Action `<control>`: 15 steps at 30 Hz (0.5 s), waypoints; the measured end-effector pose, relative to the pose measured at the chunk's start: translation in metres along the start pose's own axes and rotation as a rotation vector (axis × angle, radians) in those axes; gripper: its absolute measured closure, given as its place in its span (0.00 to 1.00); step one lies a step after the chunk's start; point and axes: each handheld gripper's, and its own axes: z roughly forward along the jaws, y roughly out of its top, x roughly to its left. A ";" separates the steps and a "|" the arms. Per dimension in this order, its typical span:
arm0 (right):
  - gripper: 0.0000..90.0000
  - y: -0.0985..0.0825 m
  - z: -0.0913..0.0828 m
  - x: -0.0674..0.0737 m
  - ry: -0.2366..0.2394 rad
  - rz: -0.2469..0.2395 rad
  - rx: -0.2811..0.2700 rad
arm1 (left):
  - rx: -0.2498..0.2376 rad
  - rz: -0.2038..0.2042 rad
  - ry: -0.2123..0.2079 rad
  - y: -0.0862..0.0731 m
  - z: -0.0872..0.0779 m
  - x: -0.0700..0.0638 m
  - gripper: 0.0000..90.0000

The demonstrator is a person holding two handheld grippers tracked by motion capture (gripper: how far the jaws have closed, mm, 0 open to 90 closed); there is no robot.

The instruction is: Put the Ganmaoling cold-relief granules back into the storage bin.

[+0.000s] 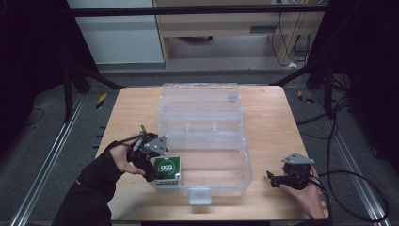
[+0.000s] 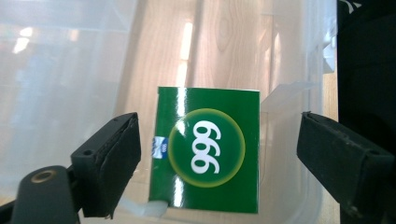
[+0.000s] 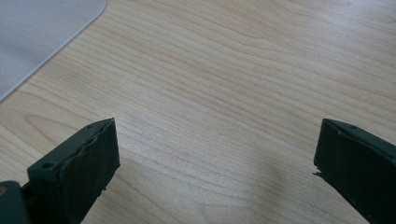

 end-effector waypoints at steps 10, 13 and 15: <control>0.01 0.000 -0.002 -0.002 -0.008 0.019 -0.003 | -0.081 -0.089 0.125 -0.025 -0.038 0.001 0.24; 0.01 0.000 -0.002 -0.002 -0.008 0.030 -0.008 | -0.108 -0.144 0.164 -0.039 -0.043 0.000 0.26; 0.01 0.000 -0.003 -0.003 -0.013 0.029 -0.008 | -0.127 -0.183 0.181 -0.050 -0.044 -0.001 0.26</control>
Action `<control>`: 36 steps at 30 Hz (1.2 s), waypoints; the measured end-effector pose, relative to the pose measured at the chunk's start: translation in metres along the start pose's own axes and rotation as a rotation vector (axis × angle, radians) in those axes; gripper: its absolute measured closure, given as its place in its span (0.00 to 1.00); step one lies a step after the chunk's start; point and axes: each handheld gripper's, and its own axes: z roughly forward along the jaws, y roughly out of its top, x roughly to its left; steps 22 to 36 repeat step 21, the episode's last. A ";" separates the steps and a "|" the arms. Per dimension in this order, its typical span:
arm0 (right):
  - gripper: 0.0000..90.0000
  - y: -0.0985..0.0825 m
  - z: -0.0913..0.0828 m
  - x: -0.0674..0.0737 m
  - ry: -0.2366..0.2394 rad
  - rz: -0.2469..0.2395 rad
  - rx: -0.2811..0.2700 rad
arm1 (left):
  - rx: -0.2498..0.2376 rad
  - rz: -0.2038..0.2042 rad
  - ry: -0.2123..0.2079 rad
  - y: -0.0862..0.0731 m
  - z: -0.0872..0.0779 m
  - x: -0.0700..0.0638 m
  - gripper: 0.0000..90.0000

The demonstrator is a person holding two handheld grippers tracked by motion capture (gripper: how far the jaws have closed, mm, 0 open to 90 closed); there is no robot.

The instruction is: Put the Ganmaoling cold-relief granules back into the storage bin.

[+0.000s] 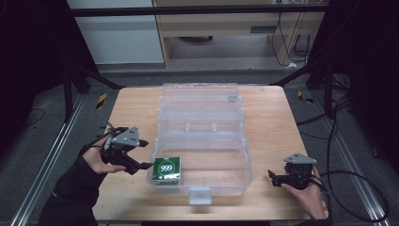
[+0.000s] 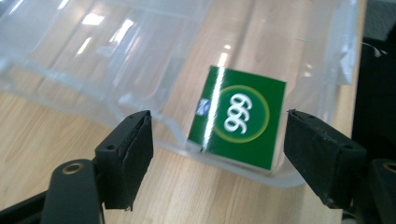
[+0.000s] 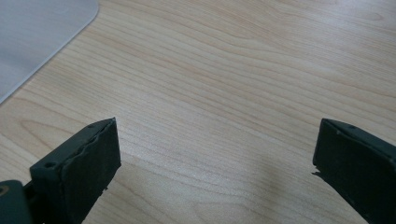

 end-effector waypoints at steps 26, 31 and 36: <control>0.01 -0.002 0.000 -0.005 -0.039 0.041 0.002 | -0.084 -0.465 0.240 -0.110 0.034 0.012 0.28; 0.01 -0.002 0.000 -0.005 -0.039 0.041 0.002 | -0.084 -0.465 0.240 -0.110 0.034 0.012 0.28; 0.01 -0.002 0.000 -0.005 -0.039 0.041 0.002 | -0.084 -0.465 0.240 -0.110 0.034 0.012 0.28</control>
